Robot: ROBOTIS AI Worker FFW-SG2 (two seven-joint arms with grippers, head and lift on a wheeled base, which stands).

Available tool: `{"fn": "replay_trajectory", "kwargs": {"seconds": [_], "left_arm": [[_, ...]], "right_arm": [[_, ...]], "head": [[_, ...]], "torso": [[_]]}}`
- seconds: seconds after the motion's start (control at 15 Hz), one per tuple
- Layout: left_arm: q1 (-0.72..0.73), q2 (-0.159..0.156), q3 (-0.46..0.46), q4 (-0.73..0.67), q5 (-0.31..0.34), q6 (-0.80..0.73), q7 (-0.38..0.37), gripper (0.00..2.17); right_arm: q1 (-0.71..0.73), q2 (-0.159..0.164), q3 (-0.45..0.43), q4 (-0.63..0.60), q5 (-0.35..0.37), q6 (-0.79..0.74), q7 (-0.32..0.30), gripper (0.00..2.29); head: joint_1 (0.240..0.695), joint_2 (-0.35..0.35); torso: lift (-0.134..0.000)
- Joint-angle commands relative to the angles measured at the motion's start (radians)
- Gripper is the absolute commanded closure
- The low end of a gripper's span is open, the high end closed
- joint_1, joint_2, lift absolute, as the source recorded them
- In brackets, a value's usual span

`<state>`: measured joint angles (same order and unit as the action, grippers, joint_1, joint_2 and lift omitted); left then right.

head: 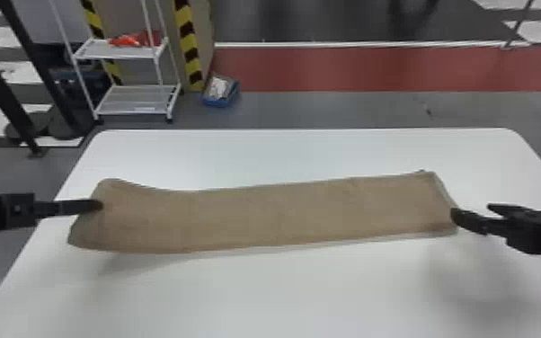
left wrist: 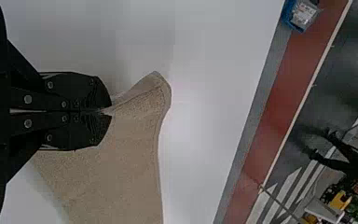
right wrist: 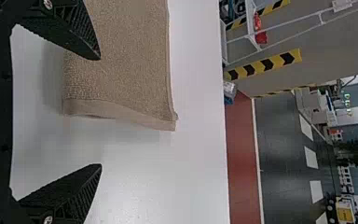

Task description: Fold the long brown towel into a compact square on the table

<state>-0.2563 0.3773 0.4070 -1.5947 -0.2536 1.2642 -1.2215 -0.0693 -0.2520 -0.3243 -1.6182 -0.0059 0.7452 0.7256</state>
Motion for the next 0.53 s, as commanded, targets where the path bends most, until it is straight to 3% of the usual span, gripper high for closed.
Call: {"fn": "replay_trajectory", "kwargs": {"seconds": [0.0,0.27,0.47], "left_arm": [[-0.046,0.023,-0.004,-0.002,-0.009,0.014,-0.001,2.14],[-0.118,0.061,-0.036,-0.004,-0.03,0.085,-0.023,2.14],[-0.144,0.081,-0.063,-0.05,-0.012,0.186,-0.046,2.14]], "right_arm": [[0.014,0.0,-0.01,-0.022,-0.005,0.003,0.002,0.06],[0.017,-0.006,-0.024,-0.022,-0.013,0.003,0.003,0.06],[0.019,-0.015,-0.039,-0.022,-0.031,-0.003,0.005,0.06]], "head": [[0.695,0.052],[0.695,0.062],[0.695,0.059]], "torso": [[-0.124],[-0.124],[-0.124]]}}
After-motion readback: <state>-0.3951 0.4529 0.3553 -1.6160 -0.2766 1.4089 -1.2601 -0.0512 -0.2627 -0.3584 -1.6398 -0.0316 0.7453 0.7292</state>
